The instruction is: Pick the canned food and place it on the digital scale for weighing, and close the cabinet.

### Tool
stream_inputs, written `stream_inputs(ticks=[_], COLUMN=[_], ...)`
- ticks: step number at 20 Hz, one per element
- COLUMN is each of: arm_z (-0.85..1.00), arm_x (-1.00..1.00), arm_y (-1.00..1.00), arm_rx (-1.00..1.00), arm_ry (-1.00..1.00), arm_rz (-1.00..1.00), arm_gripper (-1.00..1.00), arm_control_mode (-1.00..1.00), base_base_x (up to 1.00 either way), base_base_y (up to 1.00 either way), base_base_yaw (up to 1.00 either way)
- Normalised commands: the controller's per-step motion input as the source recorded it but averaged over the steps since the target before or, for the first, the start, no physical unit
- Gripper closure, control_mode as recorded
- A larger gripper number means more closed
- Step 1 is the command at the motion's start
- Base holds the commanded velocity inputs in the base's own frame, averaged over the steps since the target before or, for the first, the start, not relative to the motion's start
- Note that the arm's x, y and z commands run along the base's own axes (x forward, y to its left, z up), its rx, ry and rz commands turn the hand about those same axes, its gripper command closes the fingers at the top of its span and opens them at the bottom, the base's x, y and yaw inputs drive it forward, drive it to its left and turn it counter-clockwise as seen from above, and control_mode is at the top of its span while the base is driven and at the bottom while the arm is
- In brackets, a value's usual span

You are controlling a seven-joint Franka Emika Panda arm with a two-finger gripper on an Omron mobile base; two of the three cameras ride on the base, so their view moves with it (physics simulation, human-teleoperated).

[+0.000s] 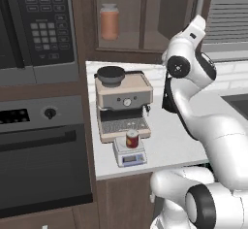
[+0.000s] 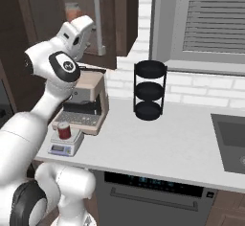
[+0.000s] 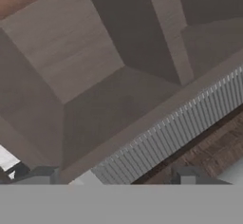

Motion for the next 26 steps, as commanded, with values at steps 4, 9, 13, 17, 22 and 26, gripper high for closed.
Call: stream_inputs(ticks=[4,9,13,17,22,26], arm_z=[0.0,0.0,-0.03,-0.16,-0.3,-0.2], arm_x=[0.75,0.79,0.48,0.52,0.85,0.36], arm_y=[-0.18,-0.17,-0.06,0.0,0.0,0.0], arm_rx=[0.01,0.0,0.0,0.0,0.0,0.03], arm_ry=[0.0,0.0,0.0,0.0,0.0,0.06], arm_rz=[0.01,0.01,0.02,0.02,0.03,0.03], arm_gripper=[-1.0,-1.0,-1.0,-1.0,-1.0,-1.0], arm_control_mode=[-1.0,-1.0,-1.0,-1.0,-1.0,-1.0], base_base_x=[0.0,0.0,0.0,0.0,0.0,0.0], base_base_y=[0.0,0.0,0.0,0.0,0.0,0.0], base_base_yaw=[0.0,0.0,0.0,0.0,0.0,0.0])
